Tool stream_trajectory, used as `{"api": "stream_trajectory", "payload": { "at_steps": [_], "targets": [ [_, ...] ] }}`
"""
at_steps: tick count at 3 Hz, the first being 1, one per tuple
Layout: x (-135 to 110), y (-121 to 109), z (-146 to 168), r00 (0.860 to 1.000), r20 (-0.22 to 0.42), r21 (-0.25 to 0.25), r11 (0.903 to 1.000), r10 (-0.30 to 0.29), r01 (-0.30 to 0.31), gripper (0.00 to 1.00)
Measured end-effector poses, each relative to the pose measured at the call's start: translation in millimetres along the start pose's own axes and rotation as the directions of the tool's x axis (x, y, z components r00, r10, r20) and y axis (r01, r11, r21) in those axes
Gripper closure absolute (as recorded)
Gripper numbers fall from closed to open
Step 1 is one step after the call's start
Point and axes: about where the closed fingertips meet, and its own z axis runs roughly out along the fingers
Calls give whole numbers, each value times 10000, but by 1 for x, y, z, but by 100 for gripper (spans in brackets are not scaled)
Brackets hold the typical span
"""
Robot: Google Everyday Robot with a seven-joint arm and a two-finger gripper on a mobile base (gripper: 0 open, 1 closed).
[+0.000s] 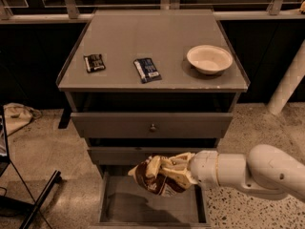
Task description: Pick brown chip bag from bottom drawer and place on counter
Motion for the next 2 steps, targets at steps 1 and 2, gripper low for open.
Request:
{"api": "stream_trajectory", "payload": {
  "at_steps": [1,2],
  "targets": [
    [-57,4,-31,9961,465,766,9945,-748,711,100],
    [-99,12,-51,9826,1039,1670,9766,-1540,1354,100]
  ]
}}
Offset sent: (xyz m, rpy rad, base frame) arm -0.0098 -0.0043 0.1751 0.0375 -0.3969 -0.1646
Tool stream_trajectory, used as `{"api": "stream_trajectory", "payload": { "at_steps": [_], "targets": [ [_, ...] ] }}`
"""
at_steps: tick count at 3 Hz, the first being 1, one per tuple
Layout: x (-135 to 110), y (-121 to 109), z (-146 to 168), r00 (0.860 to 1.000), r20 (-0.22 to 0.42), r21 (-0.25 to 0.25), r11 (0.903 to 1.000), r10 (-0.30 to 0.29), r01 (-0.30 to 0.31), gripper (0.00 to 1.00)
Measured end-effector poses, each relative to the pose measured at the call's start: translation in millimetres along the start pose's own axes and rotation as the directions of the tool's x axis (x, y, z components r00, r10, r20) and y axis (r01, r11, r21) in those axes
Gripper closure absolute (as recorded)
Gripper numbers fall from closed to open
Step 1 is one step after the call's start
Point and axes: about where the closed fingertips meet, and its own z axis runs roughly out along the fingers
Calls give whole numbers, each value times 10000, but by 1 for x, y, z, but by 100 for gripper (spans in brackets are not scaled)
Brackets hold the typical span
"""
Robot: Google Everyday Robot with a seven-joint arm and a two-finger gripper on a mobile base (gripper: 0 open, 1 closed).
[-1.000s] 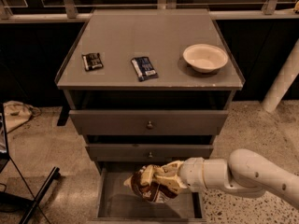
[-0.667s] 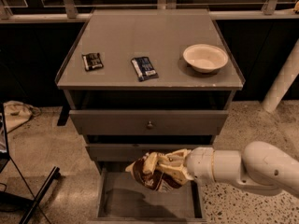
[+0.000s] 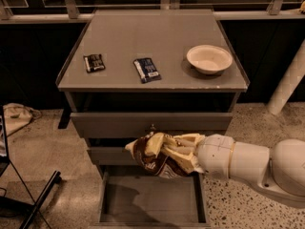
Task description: Pick brown chip bag from bottom drawer and place on counter
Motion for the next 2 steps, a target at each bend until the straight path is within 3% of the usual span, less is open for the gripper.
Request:
{"api": "stream_trajectory", "payload": {
  "at_steps": [1,2],
  "targets": [
    [-36,-2,-12,9968,618,642,9969,-505,465,100],
    [-36,-2,-12,9968,620,644,9968,-508,468,100]
  ]
}}
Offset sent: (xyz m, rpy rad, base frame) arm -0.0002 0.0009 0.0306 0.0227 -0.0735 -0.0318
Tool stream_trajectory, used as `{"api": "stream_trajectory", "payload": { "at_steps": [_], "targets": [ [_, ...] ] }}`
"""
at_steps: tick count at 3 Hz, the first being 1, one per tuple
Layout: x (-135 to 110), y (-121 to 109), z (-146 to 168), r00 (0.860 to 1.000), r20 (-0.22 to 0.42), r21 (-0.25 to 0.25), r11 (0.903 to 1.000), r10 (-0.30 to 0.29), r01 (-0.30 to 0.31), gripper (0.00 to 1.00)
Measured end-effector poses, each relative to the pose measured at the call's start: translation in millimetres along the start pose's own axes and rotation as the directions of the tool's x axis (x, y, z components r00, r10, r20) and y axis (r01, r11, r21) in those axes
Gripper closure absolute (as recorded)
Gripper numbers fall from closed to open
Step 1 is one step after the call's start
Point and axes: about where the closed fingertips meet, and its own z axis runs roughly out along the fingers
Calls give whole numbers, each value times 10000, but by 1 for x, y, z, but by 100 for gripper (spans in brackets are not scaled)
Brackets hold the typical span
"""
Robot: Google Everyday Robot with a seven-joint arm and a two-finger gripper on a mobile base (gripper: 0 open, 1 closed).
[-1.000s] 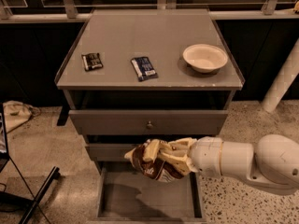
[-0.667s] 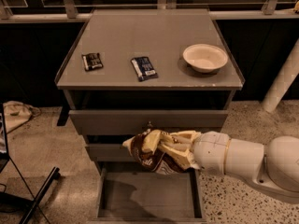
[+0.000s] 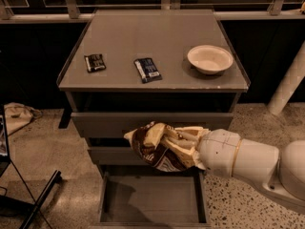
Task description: Pick brown chip bag from bottom drawer and place on counter
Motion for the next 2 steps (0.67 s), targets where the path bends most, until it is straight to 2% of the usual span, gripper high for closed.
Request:
{"api": "stream_trajectory", "payload": {
  "at_steps": [1,2],
  "targets": [
    [-9,1,-4,9999,64,50,9999,-135,135,100],
    [-49,6,-21,9969,170,299,9966,-769,763,100]
  ]
}}
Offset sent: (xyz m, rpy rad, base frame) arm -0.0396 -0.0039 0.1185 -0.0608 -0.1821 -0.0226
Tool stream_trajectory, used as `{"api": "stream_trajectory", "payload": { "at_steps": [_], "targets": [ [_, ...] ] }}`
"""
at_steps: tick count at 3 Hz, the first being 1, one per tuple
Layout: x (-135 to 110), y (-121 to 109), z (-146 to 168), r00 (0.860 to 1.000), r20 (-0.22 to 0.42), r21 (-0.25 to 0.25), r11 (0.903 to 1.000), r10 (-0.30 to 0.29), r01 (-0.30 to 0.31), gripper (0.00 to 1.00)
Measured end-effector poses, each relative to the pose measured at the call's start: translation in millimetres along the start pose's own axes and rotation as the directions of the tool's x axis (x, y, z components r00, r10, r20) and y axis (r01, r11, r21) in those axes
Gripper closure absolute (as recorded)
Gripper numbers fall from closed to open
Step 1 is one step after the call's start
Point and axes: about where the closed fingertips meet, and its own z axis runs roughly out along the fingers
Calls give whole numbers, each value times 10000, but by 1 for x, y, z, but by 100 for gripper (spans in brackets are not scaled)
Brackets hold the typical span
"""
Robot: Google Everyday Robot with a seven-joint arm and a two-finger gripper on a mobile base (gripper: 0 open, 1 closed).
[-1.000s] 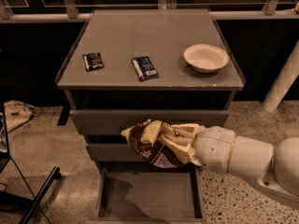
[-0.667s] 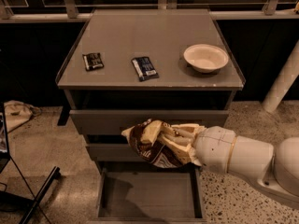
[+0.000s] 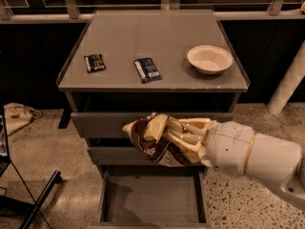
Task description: Pick brown chip bag from bottom drawer and place on counter
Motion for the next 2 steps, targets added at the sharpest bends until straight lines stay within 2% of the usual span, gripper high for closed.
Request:
{"api": "stream_trajectory", "payload": {
  "at_steps": [1,2],
  "targets": [
    [-47,-9,-13,9969,164,366,9964,-768,762,100],
    [-84,-31,-15,9906,299,708,9889,-1333,1310,100]
  ]
}}
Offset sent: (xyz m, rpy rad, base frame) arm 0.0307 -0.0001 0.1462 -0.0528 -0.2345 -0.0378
